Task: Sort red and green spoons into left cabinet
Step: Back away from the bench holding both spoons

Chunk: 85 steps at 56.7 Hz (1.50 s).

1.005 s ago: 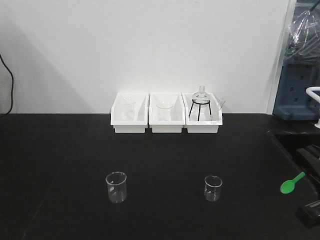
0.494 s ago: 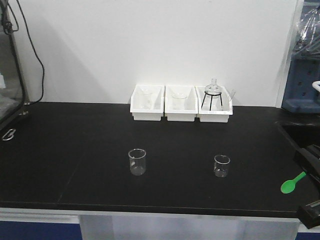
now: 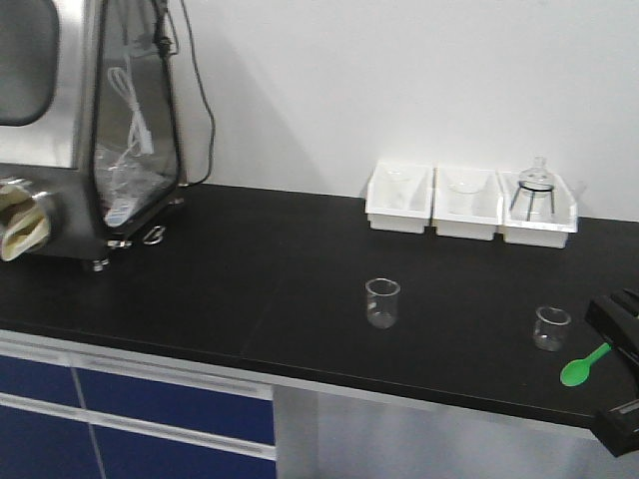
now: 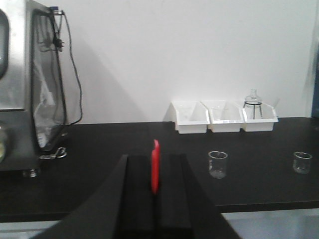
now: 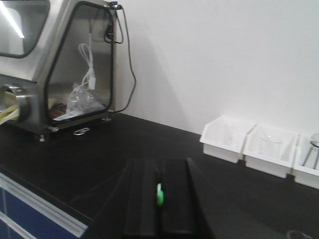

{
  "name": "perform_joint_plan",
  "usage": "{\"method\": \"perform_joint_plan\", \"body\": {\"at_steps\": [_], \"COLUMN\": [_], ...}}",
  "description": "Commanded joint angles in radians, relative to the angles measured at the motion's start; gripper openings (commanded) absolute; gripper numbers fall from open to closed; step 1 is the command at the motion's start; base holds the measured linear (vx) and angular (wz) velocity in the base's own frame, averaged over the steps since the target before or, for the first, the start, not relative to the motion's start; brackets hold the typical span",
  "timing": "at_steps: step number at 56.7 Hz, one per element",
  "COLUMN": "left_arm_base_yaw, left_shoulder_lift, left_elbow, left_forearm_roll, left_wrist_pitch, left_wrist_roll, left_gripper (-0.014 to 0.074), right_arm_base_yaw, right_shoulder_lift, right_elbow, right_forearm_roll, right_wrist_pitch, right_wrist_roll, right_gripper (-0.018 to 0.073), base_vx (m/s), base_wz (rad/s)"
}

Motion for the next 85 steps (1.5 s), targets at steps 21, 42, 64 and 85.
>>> {"method": "perform_joint_plan", "body": {"at_steps": [21, 42, 64, 85], "left_arm_base_yaw": [0.0, 0.0, 0.0, 0.0], "left_shoulder_lift": [0.005, 0.005, 0.005, 0.005], "left_elbow": [-0.026, -0.026, -0.026, -0.026], "left_forearm_roll": [-0.001, -0.001, -0.001, -0.001], "left_wrist_pitch": [-0.073, -0.073, -0.073, -0.073], "left_wrist_roll": [-0.007, -0.006, -0.007, -0.007], "left_gripper": [-0.0003, -0.0003, -0.0003, -0.0003], "right_arm_base_yaw": [-0.002, -0.002, -0.002, -0.002], "right_shoulder_lift": [-0.012, -0.012, -0.012, -0.012], "right_elbow": [-0.036, -0.036, -0.036, -0.036], "right_forearm_roll": [0.023, 0.023, 0.023, 0.023], "right_wrist_pitch": [-0.059, -0.059, -0.059, -0.059], "right_wrist_roll": [0.001, 0.001, 0.001, 0.001], "right_gripper": [-0.0006, -0.0006, -0.0006, -0.0006], "base_vx": [-0.09, -0.01, 0.1, 0.17], "base_wz": [0.64, 0.72, 0.48, 0.5]}}
